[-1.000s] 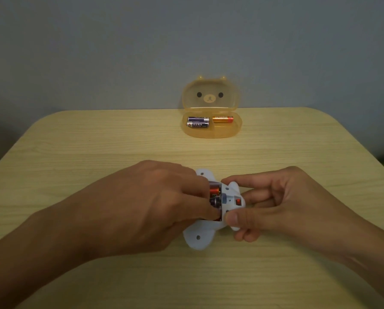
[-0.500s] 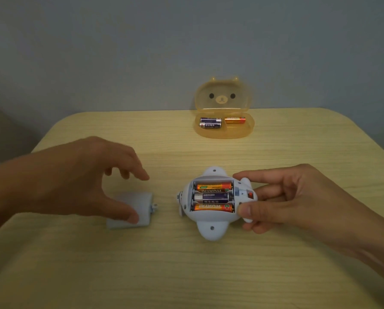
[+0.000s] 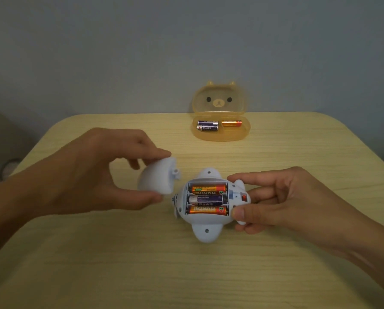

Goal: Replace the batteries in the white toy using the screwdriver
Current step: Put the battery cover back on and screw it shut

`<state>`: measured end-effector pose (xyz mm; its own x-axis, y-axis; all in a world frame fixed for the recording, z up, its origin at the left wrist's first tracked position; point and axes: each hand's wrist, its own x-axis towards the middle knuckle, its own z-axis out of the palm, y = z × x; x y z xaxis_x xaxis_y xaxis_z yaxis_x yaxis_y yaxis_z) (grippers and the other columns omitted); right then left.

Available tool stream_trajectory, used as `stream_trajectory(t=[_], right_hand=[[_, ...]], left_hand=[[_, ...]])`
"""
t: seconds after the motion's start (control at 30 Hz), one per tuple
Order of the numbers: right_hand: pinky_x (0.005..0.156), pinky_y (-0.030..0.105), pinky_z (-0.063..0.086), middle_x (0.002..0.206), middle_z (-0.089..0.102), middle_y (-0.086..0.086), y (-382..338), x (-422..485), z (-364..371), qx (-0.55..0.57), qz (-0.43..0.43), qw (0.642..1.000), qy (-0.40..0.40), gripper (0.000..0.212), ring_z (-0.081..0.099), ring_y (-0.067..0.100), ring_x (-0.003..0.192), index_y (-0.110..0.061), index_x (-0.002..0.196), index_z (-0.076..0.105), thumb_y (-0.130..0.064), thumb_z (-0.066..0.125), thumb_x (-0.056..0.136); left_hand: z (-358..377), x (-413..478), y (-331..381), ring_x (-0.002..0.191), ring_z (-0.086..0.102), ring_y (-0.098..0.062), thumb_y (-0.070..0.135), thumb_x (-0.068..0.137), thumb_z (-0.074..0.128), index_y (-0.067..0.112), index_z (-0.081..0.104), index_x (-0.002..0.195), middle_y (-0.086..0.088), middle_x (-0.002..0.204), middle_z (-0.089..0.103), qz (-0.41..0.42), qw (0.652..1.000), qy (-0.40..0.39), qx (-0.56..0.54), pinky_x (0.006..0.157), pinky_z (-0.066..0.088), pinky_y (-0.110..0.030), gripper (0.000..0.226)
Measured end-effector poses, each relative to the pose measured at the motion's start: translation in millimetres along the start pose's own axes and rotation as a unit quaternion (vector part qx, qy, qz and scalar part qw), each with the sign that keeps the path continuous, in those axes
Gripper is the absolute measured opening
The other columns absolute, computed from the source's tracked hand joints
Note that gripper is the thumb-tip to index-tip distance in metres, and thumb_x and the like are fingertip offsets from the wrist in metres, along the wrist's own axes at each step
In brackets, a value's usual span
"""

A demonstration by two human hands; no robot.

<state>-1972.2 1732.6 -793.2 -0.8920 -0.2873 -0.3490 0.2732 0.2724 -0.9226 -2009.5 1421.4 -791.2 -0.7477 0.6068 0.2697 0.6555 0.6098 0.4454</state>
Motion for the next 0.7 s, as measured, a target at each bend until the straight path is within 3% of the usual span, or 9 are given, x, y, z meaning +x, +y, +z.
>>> stream_trajectory(t=[0.17,0.43,0.7], right_hand=[[0.062,0.026,0.064,0.089,0.085,0.012,-0.6,-0.7,-0.4,0.006,0.002,1.000,-0.004,0.068,0.081,0.023,0.072,-0.014,0.126,0.069,-0.010,0.083,0.060],[0.064,0.025,0.064,0.087,0.085,0.013,-1.4,-5.1,-2.6,0.013,-0.011,1.000,-0.012,0.050,0.081,0.023,0.073,-0.021,0.112,0.078,-0.008,0.083,0.064],[0.064,0.026,0.065,0.090,0.084,0.014,1.4,-3.1,-6.1,0.018,-0.005,1.000,-0.015,0.054,0.080,0.024,0.073,-0.019,0.113,0.076,-0.008,0.082,0.061]], left_hand=[[25.1,17.7,29.4,0.103,0.074,-0.015,0.042,0.078,0.087,0.026,0.073,0.126,0.012,0.111,0.078,0.035,0.994,0.054,-0.090,0.078,0.060,-0.030,0.053],[57.4,31.6,39.3,0.097,0.072,-0.009,0.045,0.076,0.090,0.023,0.076,0.127,0.016,0.111,0.076,0.038,0.996,0.045,-0.060,0.075,0.058,-0.029,0.058],[59.2,26.7,35.8,0.092,0.071,-0.008,0.053,0.076,0.086,0.024,0.078,0.124,0.014,0.105,0.070,0.033,0.998,0.041,-0.027,0.073,0.059,-0.035,0.057]])
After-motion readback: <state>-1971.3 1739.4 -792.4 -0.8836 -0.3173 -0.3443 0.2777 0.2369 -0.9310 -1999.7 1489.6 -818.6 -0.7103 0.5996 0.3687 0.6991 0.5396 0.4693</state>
